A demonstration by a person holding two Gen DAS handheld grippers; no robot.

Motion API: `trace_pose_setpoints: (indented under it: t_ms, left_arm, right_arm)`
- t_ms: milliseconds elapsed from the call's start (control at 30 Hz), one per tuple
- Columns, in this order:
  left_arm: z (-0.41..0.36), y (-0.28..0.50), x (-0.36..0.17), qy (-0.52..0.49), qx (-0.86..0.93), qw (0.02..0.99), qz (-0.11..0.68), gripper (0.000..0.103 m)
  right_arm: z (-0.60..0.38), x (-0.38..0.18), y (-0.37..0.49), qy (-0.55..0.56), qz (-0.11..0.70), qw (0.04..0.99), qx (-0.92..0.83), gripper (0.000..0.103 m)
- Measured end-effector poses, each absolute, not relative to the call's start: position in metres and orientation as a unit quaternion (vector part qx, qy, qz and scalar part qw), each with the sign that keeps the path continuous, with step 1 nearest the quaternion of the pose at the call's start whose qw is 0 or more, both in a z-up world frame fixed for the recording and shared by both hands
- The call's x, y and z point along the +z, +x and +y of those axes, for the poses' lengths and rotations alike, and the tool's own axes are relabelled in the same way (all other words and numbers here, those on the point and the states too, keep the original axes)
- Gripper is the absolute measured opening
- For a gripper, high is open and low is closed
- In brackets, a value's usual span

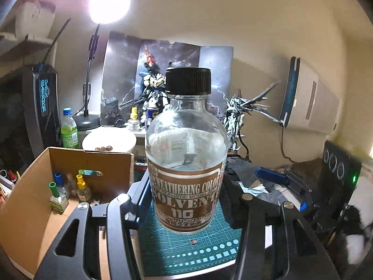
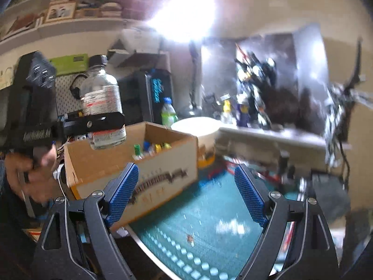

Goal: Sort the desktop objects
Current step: 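Lift the bottle with the left gripper and carry it into the cardboard box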

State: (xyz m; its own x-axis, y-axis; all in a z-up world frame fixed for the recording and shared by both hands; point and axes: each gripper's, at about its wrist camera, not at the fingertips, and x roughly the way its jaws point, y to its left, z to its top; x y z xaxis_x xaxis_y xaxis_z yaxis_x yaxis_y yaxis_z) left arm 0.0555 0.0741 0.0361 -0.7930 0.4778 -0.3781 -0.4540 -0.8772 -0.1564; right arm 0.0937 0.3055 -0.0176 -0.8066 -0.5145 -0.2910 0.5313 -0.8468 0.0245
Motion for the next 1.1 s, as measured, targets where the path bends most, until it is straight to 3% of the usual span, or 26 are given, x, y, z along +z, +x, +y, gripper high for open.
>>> trace_pose_setpoints:
  t_ms: [200,333,533,1100]
  left_arm:
    - [0.024,-0.017,0.051,-0.241,0.954,0.173,0.041,0.050]
    - [0.017,-0.074,0.031,-0.286,0.942,0.156,0.087,0.050]
    - [0.015,-0.162,-0.046,-0.434,0.885,0.168,0.033,0.050]
    - [0.047,-0.205,-0.151,-0.498,0.843,0.193,0.062,0.050]
  right_arm:
    - [0.282,-0.016,0.090,0.132,0.033,0.301,-0.944,0.084]
    - [0.271,-0.026,0.074,0.152,0.031,0.306,-0.939,0.084]
    - [0.257,-0.026,0.053,0.165,0.015,0.319,-0.933,0.084]
    - [0.231,-0.025,0.004,0.223,0.053,0.290,-0.929,0.084]
